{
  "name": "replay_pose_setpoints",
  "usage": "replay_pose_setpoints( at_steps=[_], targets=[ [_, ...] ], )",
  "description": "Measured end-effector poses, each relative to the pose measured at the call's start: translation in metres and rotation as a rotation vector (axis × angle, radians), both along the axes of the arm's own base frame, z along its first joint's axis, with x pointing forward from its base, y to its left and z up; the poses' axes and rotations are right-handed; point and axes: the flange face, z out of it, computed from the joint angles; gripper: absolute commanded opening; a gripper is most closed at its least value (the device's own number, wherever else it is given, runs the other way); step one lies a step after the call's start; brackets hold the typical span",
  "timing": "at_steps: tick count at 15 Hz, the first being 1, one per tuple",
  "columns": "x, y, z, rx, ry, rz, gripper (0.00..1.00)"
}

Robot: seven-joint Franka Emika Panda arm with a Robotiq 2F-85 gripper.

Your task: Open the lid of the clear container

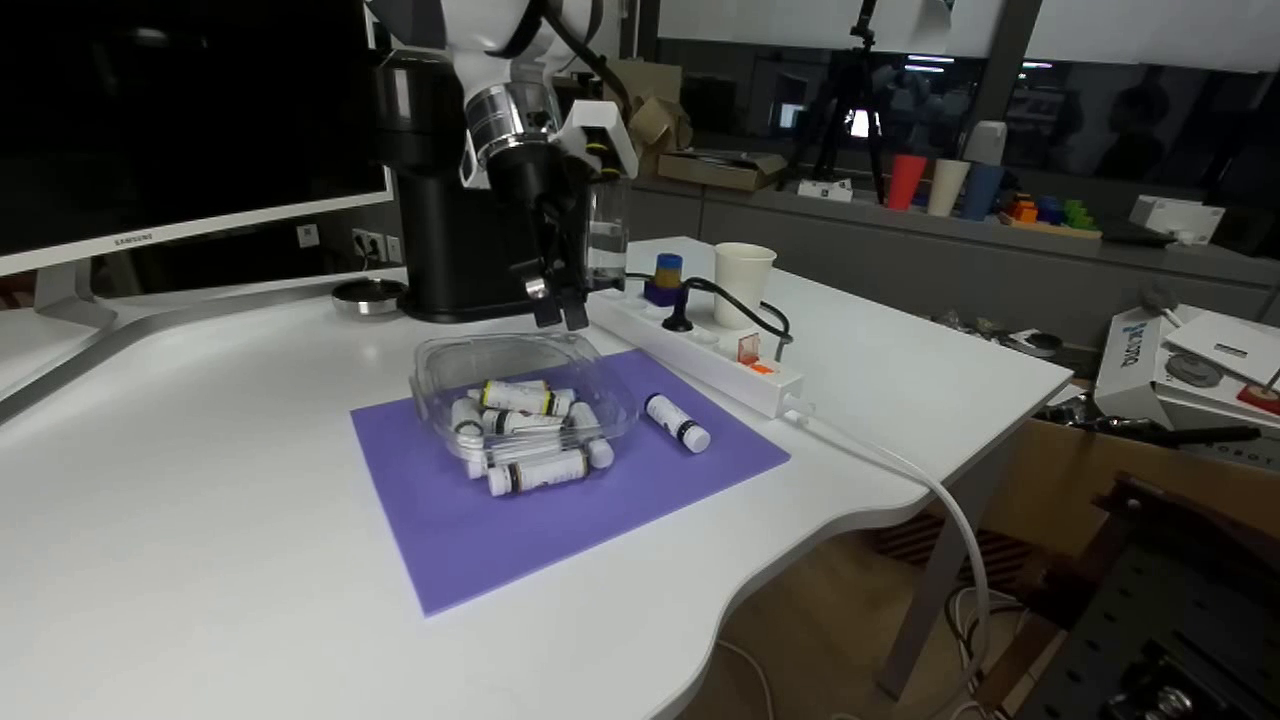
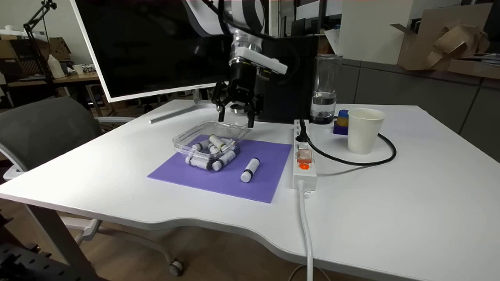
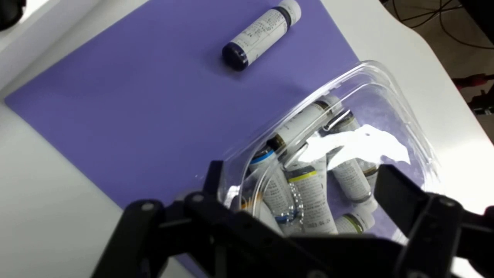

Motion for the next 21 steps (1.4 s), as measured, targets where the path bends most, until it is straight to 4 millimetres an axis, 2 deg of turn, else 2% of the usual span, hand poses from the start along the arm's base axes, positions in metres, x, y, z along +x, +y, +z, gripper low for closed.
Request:
replay_pose_setpoints(
  at_steps=[9, 15, 21],
  targets=[
    [-0.004, 0.005, 0.003, 0.013, 0.03, 0.028, 1.0],
    [0.006, -0.004, 0.003, -0.019, -0.045, -0.016, 1.0],
    [0.011, -0.002, 0.0, -0.025, -0.086, -0.041, 1.0]
  ],
)
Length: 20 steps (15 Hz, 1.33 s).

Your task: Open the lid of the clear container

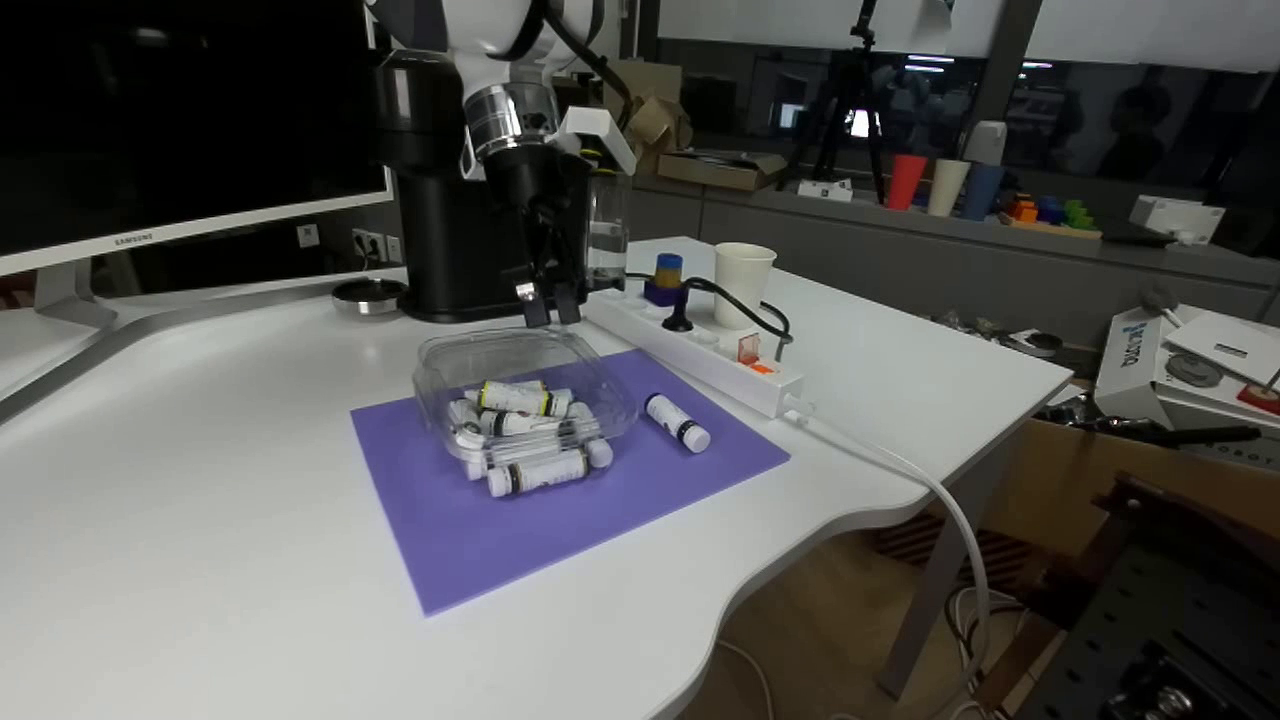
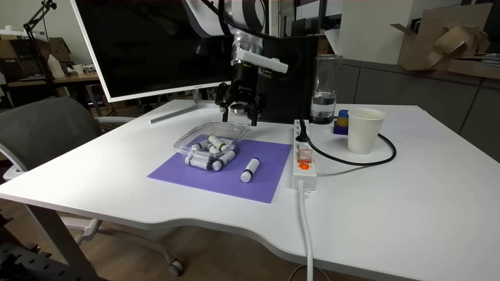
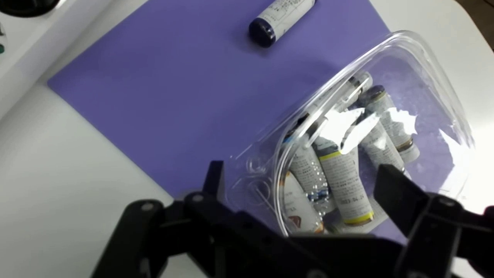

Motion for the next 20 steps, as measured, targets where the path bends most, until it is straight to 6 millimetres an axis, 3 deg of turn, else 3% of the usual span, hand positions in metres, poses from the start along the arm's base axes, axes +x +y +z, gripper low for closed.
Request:
replay_pose_setpoints(
  at_steps=[14, 20],
  targets=[
    [-0.012, 0.012, -0.002, 0.052, 0.091, -0.006, 1.0],
    [-0.022, 0.034, 0.0, 0.104, 0.166, 0.057, 1.0]
  ],
)
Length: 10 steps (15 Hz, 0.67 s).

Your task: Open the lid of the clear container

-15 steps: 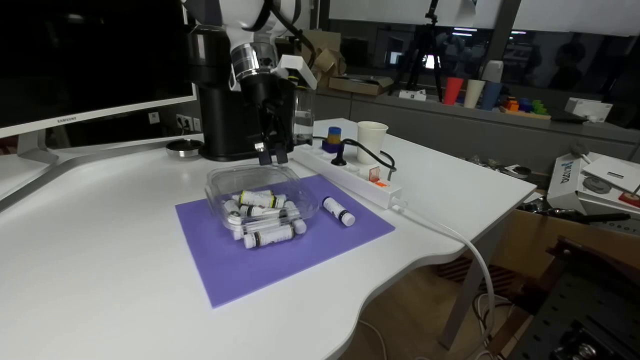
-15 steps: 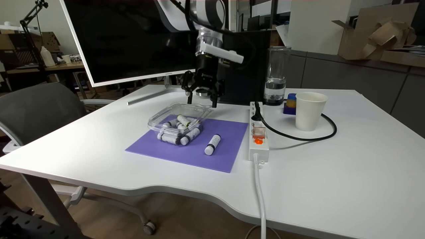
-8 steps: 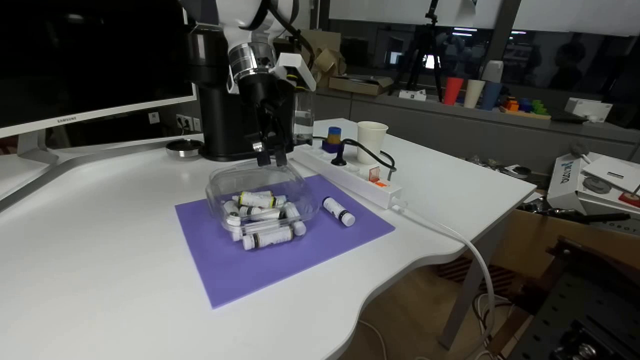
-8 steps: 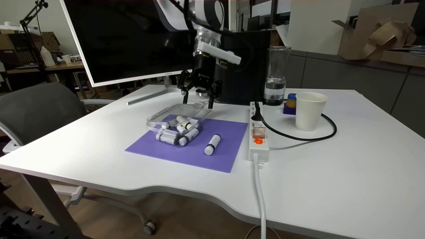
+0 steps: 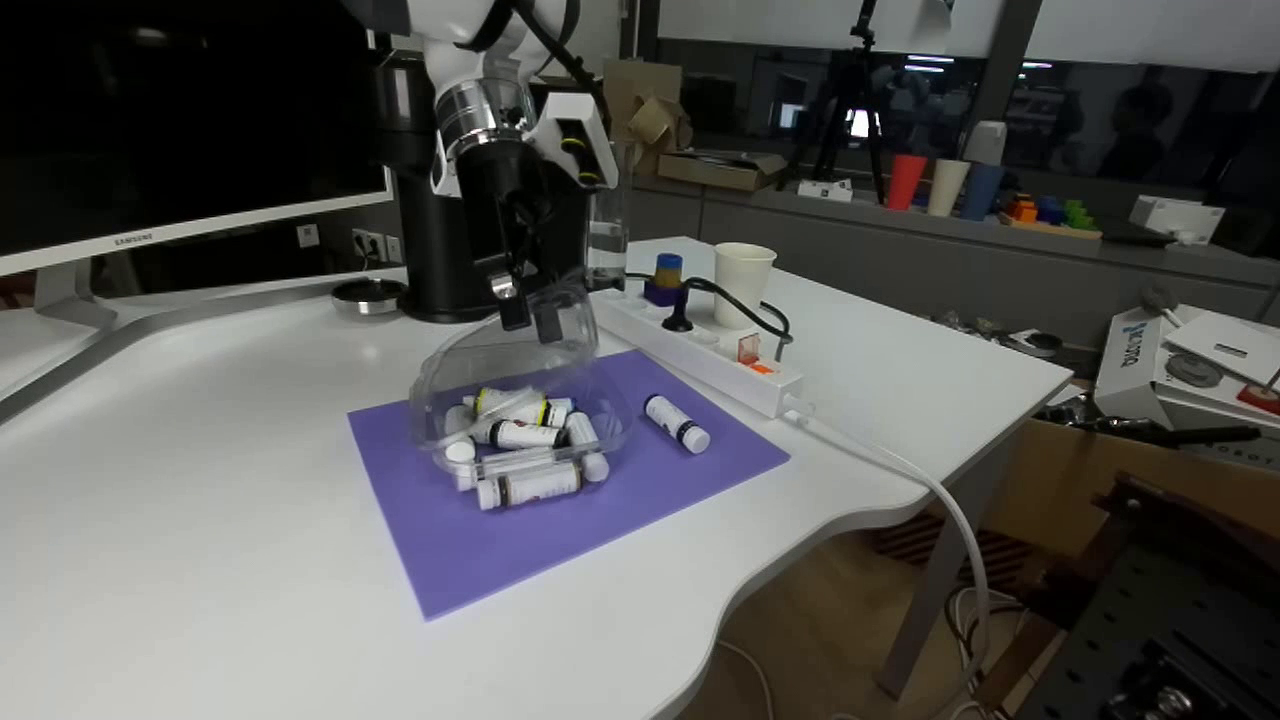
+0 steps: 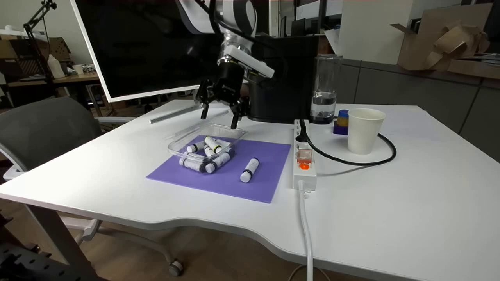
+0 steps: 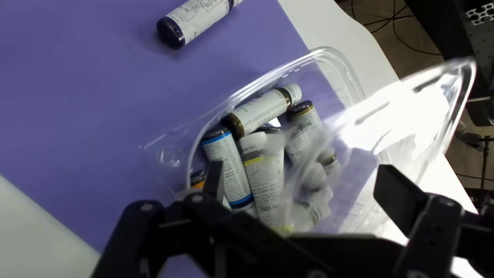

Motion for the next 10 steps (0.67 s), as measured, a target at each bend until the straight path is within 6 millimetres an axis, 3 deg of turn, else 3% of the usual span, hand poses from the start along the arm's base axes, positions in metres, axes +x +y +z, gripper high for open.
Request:
replay_pose_setpoints(
  at_steps=[4, 10],
  targets=[
    [0.002, 0.015, 0.01, 0.014, -0.018, 0.031, 1.0],
    [0.01, 0.042, 0.051, 0.016, -0.123, 0.088, 1.0]
  ],
)
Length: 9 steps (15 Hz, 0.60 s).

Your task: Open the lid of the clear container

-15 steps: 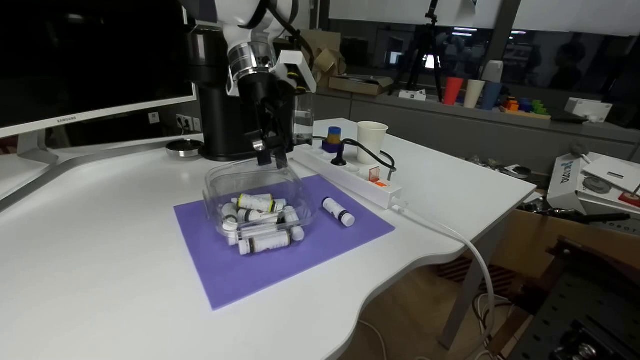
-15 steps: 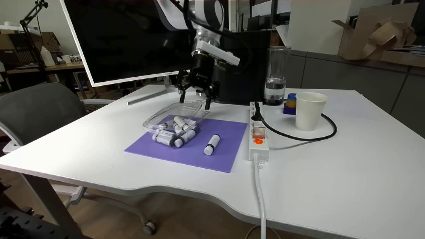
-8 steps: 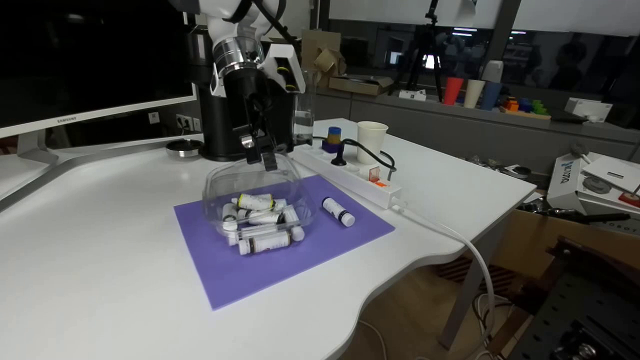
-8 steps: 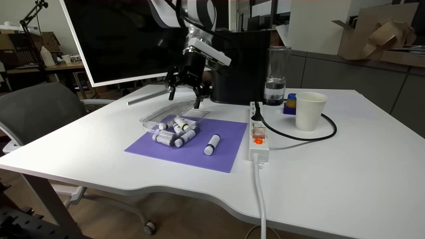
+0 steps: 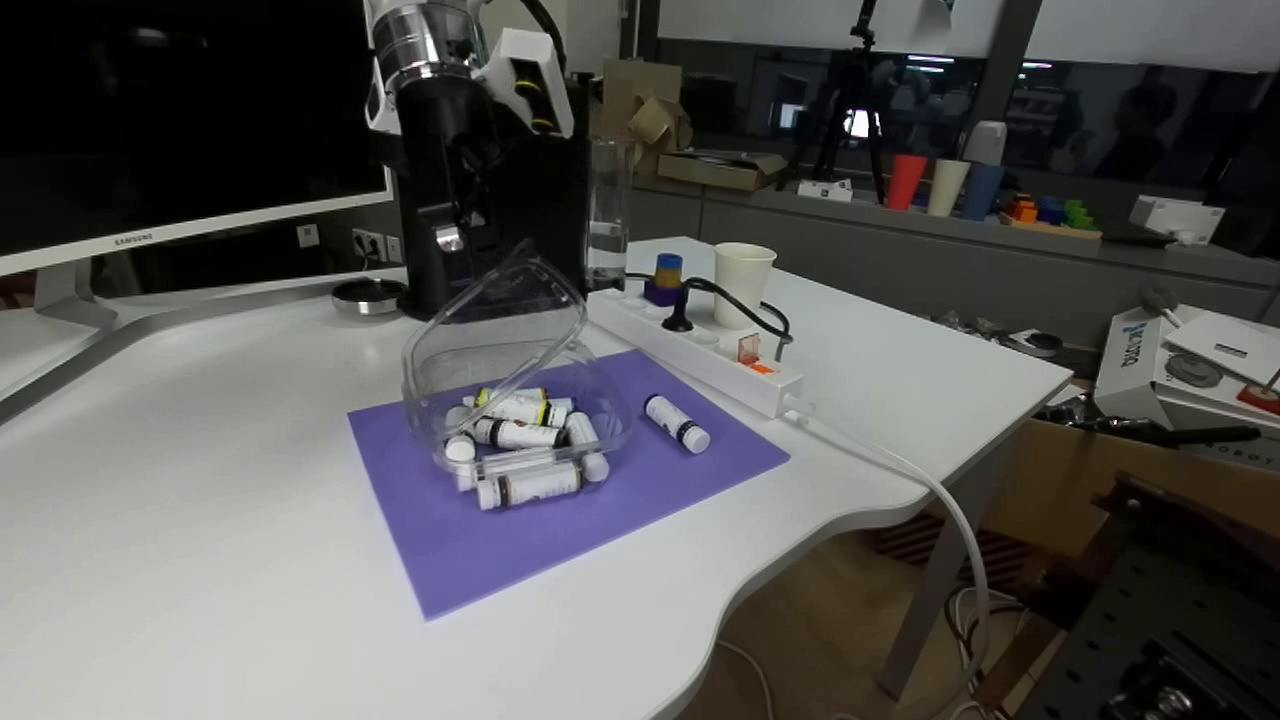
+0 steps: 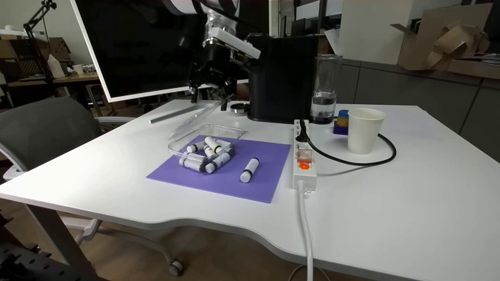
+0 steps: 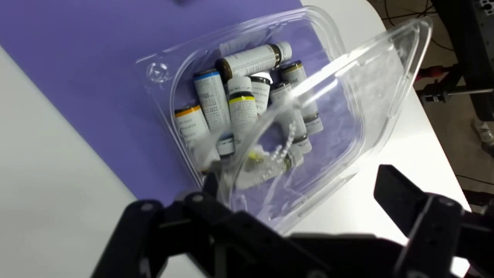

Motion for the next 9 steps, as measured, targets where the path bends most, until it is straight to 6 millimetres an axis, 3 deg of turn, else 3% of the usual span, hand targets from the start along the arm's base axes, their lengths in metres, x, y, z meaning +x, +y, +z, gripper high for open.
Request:
replay_pose_setpoints(
  at_steps=[3, 9],
  targets=[
    [-0.006, 0.012, 0.016, 0.009, 0.026, -0.012, 1.0],
    [-0.019, 0.025, 0.022, 0.056, 0.167, -0.184, 1.0]
  ],
)
